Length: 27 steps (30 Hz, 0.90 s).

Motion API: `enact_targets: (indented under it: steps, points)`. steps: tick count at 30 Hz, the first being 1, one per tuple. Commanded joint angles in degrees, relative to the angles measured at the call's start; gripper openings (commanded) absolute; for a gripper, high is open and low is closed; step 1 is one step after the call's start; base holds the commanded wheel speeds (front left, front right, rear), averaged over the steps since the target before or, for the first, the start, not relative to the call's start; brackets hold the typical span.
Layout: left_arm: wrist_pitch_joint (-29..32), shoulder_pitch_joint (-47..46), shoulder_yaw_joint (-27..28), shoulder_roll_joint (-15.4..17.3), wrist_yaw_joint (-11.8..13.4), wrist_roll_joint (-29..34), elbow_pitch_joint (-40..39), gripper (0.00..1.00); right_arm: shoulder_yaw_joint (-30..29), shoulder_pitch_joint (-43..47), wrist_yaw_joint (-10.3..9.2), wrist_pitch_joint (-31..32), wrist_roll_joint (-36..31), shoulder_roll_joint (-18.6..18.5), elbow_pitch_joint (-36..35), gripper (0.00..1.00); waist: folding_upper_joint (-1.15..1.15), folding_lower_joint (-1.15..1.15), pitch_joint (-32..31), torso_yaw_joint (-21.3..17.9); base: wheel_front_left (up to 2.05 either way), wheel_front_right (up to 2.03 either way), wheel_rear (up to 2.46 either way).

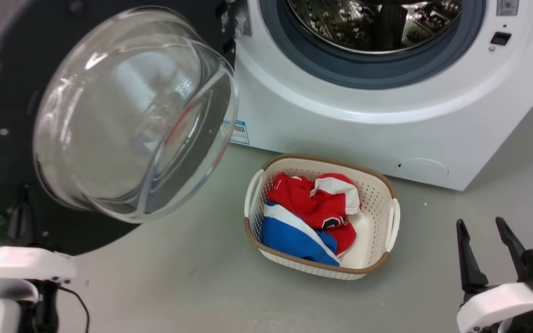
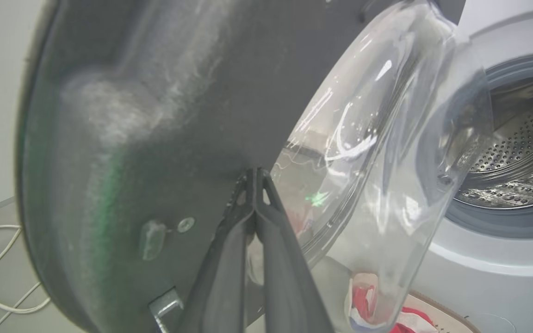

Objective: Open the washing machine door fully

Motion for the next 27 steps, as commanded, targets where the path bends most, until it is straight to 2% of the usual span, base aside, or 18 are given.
enact_targets:
  steps: [1,10,17,27]
  points:
    - [-0.4,-1.6,1.29,1.25,-0.16,-0.52,1.13,0.0,0.0,-0.97,-0.01,0.0,-0.3,0.11,-0.23,1.0,0.0,0.0,1.0,-0.38,0.0,0.0,0.0]
    - [-1.64,-5.56,5.9,4.23,-3.2,-3.02,8.16,0.0,-0.59,-2.7,-0.02,0.23,-0.97,0.11,-0.53,1.0,0.0,0.0,3.35,-0.95,0.0,0.0,0.0]
    - [-2.04,-7.5,6.21,5.4,-5.2,-2.31,12.18,0.0,-0.47,-3.31,-0.02,0.37,-1.5,0.11,-0.18,1.0,0.0,0.0,3.62,-0.97,0.0,0.0,0.0]
    - [-2.35,-4.46,4.97,3.69,-5.86,-0.21,12.08,0.0,-0.1,-1.86,-0.02,-0.23,0.25,0.12,1.63,1.0,0.0,0.0,-0.27,-0.84,0.0,0.0,0.0]
